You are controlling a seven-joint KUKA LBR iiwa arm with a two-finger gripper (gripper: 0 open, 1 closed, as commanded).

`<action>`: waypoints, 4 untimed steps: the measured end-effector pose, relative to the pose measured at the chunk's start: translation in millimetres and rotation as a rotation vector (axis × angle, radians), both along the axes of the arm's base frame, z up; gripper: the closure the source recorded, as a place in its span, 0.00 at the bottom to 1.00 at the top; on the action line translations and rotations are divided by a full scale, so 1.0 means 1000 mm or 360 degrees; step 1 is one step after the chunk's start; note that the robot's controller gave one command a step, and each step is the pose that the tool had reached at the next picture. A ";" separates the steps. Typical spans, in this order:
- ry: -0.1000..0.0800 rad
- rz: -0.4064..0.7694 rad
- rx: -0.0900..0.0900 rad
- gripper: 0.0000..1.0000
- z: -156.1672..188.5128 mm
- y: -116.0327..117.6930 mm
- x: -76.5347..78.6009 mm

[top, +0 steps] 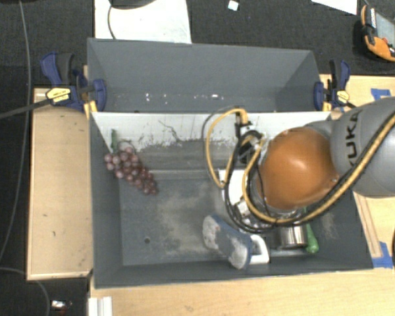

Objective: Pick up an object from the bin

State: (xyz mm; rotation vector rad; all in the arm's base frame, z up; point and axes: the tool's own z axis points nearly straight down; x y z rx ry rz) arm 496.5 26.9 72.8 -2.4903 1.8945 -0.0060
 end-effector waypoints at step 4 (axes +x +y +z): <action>0.0004 -0.0014 0.0003 1.00 0.022 0.000 -0.001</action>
Offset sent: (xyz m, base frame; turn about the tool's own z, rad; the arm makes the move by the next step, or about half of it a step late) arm 0.0003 0.0000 0.0080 0.0028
